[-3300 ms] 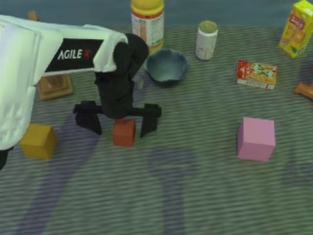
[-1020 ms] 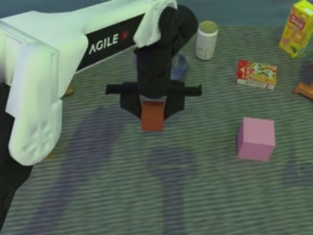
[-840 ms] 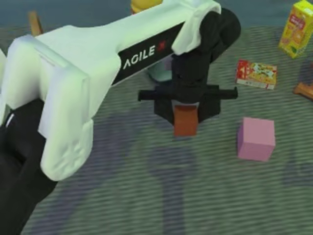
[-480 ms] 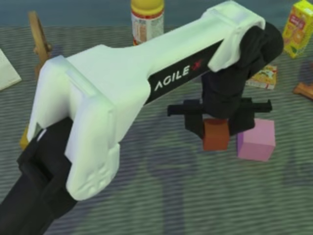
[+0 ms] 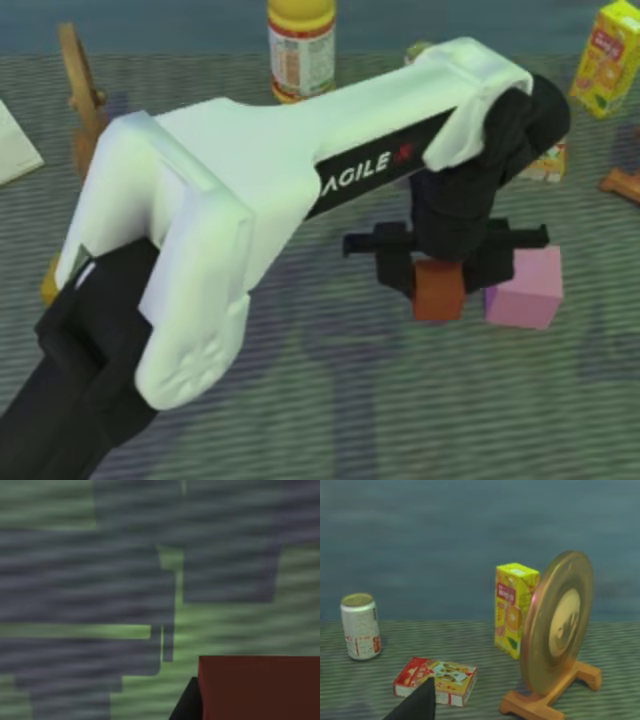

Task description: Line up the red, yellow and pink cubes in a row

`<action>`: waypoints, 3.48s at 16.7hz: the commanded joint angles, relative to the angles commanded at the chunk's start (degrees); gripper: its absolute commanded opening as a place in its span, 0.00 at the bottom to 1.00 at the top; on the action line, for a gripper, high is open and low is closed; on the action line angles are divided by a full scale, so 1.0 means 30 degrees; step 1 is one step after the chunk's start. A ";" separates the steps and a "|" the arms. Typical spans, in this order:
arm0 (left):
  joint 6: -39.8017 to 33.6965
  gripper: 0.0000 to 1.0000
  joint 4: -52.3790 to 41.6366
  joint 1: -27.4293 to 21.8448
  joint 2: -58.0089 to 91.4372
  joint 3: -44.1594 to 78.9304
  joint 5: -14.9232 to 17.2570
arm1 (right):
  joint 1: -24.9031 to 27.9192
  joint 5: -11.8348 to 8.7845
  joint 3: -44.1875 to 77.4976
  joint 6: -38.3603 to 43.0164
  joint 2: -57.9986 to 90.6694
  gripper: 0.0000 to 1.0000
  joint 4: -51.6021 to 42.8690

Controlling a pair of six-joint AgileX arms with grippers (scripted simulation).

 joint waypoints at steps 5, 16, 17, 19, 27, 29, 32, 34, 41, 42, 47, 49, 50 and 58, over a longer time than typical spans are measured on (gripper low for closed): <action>-0.0052 0.00 0.2843 -0.0102 0.0223 -0.2681 0.0037 | 0.0000 0.0000 0.0000 0.0000 0.0000 1.00 0.0000; -0.0054 0.53 0.2867 -0.0105 0.0229 -0.2705 0.0037 | 0.0000 0.0000 0.0000 0.0000 0.0000 1.00 0.0000; -0.0054 0.60 0.2867 -0.0105 0.0229 -0.2705 0.0037 | 0.0000 0.0000 0.0000 0.0000 0.0000 1.00 0.0000; -0.0054 0.75 0.2867 -0.0105 0.0229 -0.2705 0.0037 | 0.0000 0.0000 0.0000 0.0000 0.0000 1.00 0.0000; -0.0054 1.00 0.2867 -0.0105 0.0229 -0.2705 0.0037 | 0.0000 0.0000 0.0000 0.0000 0.0000 1.00 0.0000; -0.0054 1.00 0.2867 -0.0105 0.0229 -0.2705 0.0037 | 0.0000 0.0000 0.0000 0.0000 0.0000 1.00 0.0000; -0.0052 1.00 0.2801 -0.0058 0.0225 -0.2637 0.0033 | 0.0000 0.0000 0.0000 0.0000 0.0000 1.00 0.0000; -0.0089 1.00 0.2078 -0.0013 0.0159 -0.1919 0.0002 | 0.0000 0.0000 0.0000 0.0000 0.0000 1.00 0.0000; -0.0125 1.00 -0.1885 0.0263 -0.0427 0.1395 0.0026 | 0.0000 0.0000 0.0000 0.0000 0.0000 1.00 0.0000; -0.0125 1.00 -0.1885 0.0263 -0.0427 0.1395 0.0026 | 0.0000 0.0000 0.0000 0.0000 0.0000 1.00 0.0000; 0.0570 1.00 -0.1516 0.0813 -0.0854 0.0668 0.0022 | 0.0000 0.0000 0.0000 0.0000 0.0000 1.00 0.0000; 0.2014 1.00 -0.0909 0.2141 -0.1757 -0.0757 0.0025 | 0.0000 0.0000 0.0000 0.0000 0.0000 1.00 0.0000; 0.2991 1.00 -0.0526 0.2992 -0.2330 -0.1695 0.0032 | 0.0000 0.0000 0.0000 0.0000 0.0000 1.00 0.0000; 1.4169 1.00 0.3218 1.1886 -0.8025 -1.2396 0.0147 | 0.0000 0.0000 0.0000 0.0000 0.0000 1.00 0.0000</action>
